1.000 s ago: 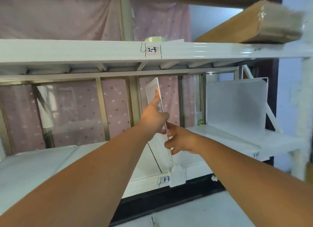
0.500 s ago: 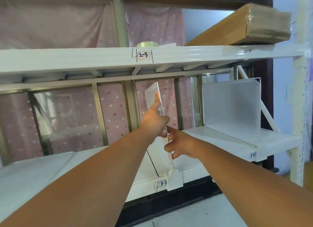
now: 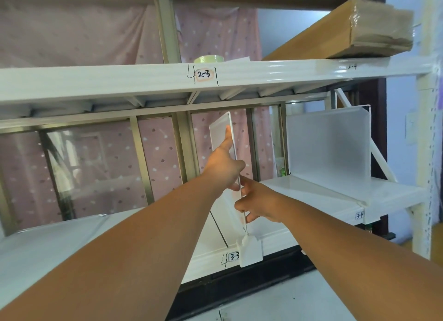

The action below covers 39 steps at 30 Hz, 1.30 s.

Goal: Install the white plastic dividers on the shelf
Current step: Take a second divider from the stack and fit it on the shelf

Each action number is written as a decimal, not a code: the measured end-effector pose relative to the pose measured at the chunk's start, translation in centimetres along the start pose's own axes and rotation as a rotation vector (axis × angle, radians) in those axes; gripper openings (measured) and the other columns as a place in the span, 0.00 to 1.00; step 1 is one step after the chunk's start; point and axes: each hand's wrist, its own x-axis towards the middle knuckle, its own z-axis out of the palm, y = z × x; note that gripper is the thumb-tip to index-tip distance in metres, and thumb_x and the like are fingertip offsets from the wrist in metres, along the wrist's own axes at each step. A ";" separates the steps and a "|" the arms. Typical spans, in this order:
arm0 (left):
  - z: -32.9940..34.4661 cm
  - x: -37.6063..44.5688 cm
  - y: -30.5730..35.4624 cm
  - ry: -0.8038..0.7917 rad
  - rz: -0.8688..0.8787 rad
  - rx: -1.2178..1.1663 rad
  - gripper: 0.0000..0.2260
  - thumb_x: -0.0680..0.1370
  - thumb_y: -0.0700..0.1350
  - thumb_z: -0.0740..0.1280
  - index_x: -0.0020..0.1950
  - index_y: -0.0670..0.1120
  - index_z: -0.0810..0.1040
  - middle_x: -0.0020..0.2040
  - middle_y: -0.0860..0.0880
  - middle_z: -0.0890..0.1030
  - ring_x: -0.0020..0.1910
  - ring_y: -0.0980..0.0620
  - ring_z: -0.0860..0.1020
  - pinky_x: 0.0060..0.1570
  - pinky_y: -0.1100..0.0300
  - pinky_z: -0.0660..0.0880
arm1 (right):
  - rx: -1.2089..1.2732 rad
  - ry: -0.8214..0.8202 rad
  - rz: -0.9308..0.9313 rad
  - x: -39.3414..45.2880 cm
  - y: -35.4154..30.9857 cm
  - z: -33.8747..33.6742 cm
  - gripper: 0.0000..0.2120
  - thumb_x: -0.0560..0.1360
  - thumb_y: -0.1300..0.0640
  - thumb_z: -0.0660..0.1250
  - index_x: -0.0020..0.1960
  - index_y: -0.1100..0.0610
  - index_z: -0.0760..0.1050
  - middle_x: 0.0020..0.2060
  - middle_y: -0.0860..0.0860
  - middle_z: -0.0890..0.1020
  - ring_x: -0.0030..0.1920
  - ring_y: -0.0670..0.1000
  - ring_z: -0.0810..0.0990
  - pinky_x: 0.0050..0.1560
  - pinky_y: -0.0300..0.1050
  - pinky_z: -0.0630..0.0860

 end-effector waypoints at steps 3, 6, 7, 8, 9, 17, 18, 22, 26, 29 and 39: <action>0.2 -0.1 0.4 -0.012 0.006 0.001 0.43 0.81 0.32 0.68 0.85 0.65 0.54 0.67 0.47 0.74 0.39 0.48 0.77 0.38 0.44 0.86 | 0.001 0.007 0.012 0.2 0.0 -0.3 0.44 0.71 0.71 0.67 0.78 0.41 0.57 0.56 0.53 0.75 0.53 0.58 0.80 0.49 0.58 0.84; 0.5 -0.3 0.3 -0.023 0.007 0.004 0.42 0.82 0.32 0.67 0.85 0.65 0.55 0.75 0.45 0.74 0.49 0.43 0.77 0.38 0.46 0.84 | 0.010 0.013 0.029 0.3 0.3 -0.3 0.44 0.71 0.71 0.67 0.78 0.41 0.57 0.53 0.51 0.75 0.52 0.58 0.80 0.49 0.58 0.84; 0.5 -0.3 0.3 -0.023 0.008 0.002 0.41 0.82 0.32 0.67 0.85 0.65 0.55 0.76 0.45 0.73 0.49 0.43 0.76 0.38 0.45 0.83 | 0.014 0.015 0.030 0.4 0.4 -0.2 0.44 0.71 0.71 0.68 0.78 0.41 0.57 0.54 0.51 0.75 0.52 0.57 0.80 0.48 0.58 0.84; 0.5 -0.2 0.3 -0.019 0.012 0.008 0.41 0.82 0.32 0.67 0.85 0.64 0.55 0.76 0.45 0.73 0.47 0.44 0.76 0.39 0.45 0.83 | 0.012 0.016 0.030 0.4 0.4 -0.1 0.44 0.71 0.71 0.68 0.78 0.40 0.57 0.53 0.50 0.76 0.52 0.57 0.80 0.48 0.57 0.84; 0.5 -0.1 0.3 -0.014 0.017 0.022 0.41 0.82 0.32 0.67 0.85 0.64 0.56 0.76 0.45 0.73 0.43 0.46 0.77 0.38 0.45 0.84 | 0.004 0.018 0.031 0.5 0.4 -0.1 0.44 0.71 0.71 0.68 0.77 0.40 0.57 0.52 0.51 0.76 0.51 0.57 0.80 0.47 0.56 0.84; 0.9 0.5 -0.4 -0.009 0.029 0.084 0.43 0.81 0.33 0.68 0.85 0.65 0.53 0.68 0.48 0.75 0.34 0.53 0.74 0.31 0.49 0.85 | 0.011 0.027 0.049 0.6 0.9 0.0 0.42 0.71 0.70 0.68 0.78 0.43 0.58 0.50 0.54 0.76 0.50 0.58 0.81 0.51 0.60 0.83; 1.0 0.5 -0.4 -0.012 0.028 0.087 0.43 0.81 0.33 0.68 0.85 0.66 0.53 0.64 0.50 0.74 0.33 0.53 0.74 0.33 0.47 0.86 | 0.003 0.031 0.051 0.6 1.1 0.1 0.42 0.71 0.70 0.68 0.78 0.43 0.57 0.52 0.55 0.76 0.51 0.58 0.81 0.52 0.61 0.82; 1.0 0.8 -0.5 -0.030 0.023 0.098 0.43 0.81 0.33 0.68 0.85 0.65 0.53 0.46 0.55 0.72 0.33 0.52 0.74 0.37 0.44 0.86 | -0.025 0.044 0.054 1.0 1.2 0.2 0.42 0.71 0.69 0.68 0.78 0.43 0.58 0.48 0.54 0.78 0.47 0.56 0.82 0.49 0.58 0.84; 1.0 0.9 -0.3 -0.043 0.018 0.128 0.44 0.81 0.33 0.67 0.85 0.66 0.51 0.39 0.57 0.67 0.31 0.52 0.72 0.39 0.40 0.87 | -0.021 0.048 0.061 1.2 1.3 0.0 0.40 0.71 0.69 0.68 0.75 0.43 0.60 0.46 0.56 0.79 0.43 0.56 0.83 0.44 0.55 0.85; 1.0 1.0 -0.1 -0.037 0.022 0.145 0.44 0.81 0.33 0.67 0.85 0.66 0.51 0.39 0.57 0.66 0.31 0.52 0.72 0.36 0.42 0.87 | -0.028 0.053 0.060 1.3 1.2 0.0 0.38 0.71 0.70 0.68 0.74 0.44 0.61 0.45 0.56 0.79 0.41 0.55 0.83 0.43 0.55 0.85; 1.3 1.2 -0.2 0.000 0.061 0.174 0.43 0.81 0.33 0.69 0.85 0.64 0.53 0.39 0.57 0.68 0.31 0.53 0.73 0.26 0.55 0.82 | -0.035 0.064 0.063 1.1 1.2 0.0 0.40 0.70 0.69 0.67 0.75 0.43 0.60 0.44 0.59 0.80 0.39 0.56 0.83 0.40 0.52 0.85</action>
